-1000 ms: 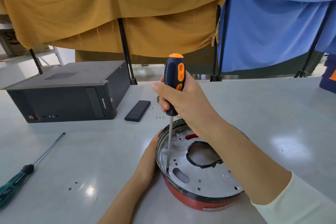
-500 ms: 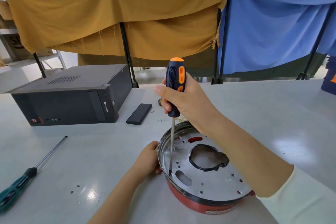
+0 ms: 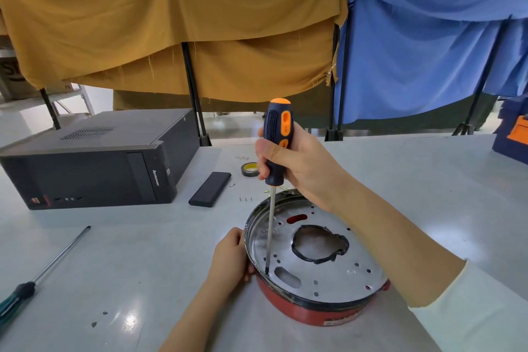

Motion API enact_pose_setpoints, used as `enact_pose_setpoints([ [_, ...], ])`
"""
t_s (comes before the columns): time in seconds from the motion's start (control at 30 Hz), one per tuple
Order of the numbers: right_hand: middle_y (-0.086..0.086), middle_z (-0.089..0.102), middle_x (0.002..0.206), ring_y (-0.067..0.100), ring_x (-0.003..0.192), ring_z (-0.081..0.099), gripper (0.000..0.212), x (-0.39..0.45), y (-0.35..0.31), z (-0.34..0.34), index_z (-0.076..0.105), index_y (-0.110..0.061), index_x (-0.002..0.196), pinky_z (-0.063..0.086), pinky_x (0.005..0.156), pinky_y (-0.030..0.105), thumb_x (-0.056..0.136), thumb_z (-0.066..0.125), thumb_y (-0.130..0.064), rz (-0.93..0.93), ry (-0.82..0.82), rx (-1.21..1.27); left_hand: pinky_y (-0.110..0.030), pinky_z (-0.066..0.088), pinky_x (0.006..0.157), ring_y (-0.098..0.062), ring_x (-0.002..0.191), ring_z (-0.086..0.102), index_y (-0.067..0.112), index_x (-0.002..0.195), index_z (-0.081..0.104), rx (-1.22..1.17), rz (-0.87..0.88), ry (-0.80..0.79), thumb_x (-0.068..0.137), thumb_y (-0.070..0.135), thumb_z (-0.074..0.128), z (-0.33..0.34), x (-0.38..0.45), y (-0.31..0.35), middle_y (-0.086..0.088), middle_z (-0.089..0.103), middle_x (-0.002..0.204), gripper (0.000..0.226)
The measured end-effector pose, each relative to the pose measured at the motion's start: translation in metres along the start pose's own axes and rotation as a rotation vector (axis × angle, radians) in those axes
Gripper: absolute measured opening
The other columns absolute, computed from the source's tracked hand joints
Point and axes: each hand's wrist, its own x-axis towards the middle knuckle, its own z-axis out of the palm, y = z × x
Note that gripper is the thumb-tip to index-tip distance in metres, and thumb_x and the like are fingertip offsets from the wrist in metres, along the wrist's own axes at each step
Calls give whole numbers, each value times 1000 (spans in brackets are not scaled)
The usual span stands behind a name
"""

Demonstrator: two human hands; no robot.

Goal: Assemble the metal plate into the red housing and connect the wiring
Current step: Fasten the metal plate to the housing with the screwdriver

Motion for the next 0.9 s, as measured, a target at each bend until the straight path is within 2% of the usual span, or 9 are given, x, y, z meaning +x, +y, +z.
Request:
enact_pose_setpoints([
  [0.1,3,57,61,18,57,54,17,-1,6,7,47,-13,95,48,58,29,92,61,-21,-72,189,-158,-19,34,35,-13,29,41,-4,91,51,1,3,-7,96,8,37,0,-1,0,1,54,42,19],
  [0.17,3,58,62,16,56,56,19,-2,6,9,48,-15,94,48,55,27,89,65,-22,-87,206,-164,-20,33,35,-13,29,41,2,85,49,-3,-1,-18,95,8,37,0,-2,-1,1,52,39,17],
  [0.23,-1,61,69,14,61,59,22,0,3,11,50,-15,99,50,60,28,86,67,-18,-45,107,-74,-20,32,36,-13,31,40,5,84,47,-15,-7,-31,94,8,38,-2,-2,-1,-1,50,39,15],
  [0.33,-3,68,89,17,78,63,32,1,-2,9,51,-16,111,54,81,32,81,60,-10,27,-100,151,-21,31,36,-14,32,38,6,83,46,-33,-1,-46,93,7,38,-2,-4,-1,-2,49,39,12],
  [0.43,-1,71,96,20,86,67,30,-4,-6,5,51,-14,116,53,86,31,88,56,-6,4,-174,82,-21,30,34,-13,30,37,5,85,47,-50,-3,-36,93,7,38,-2,-4,-1,-1,48,38,12],
  [0.6,-8,68,72,25,77,73,24,-2,0,11,50,-19,95,59,73,44,84,70,-11,-63,159,-188,-22,32,34,-13,28,37,-2,93,50,-18,-8,-20,95,10,38,0,-3,-2,0,51,39,17],
  [0.67,-7,65,74,22,72,73,28,-1,2,12,47,-22,92,60,66,40,84,71,-12,-66,204,-205,-22,33,35,-14,29,39,-2,94,50,-12,-7,-23,95,11,38,-1,-3,-3,0,53,40,18],
  [0.8,-2,68,98,20,87,70,35,-2,0,4,44,-15,114,53,73,28,86,64,-9,-1,-42,-42,-20,35,35,-14,30,44,2,90,51,-5,-11,-34,95,11,37,-2,-2,-4,-2,56,43,16],
  [0.9,0,68,108,23,95,66,40,-8,-3,-2,46,-16,124,52,84,33,87,55,-5,-22,-206,74,-18,35,35,-14,31,45,4,88,50,-5,-12,-32,93,9,38,-2,-1,-5,-2,57,43,14],
])
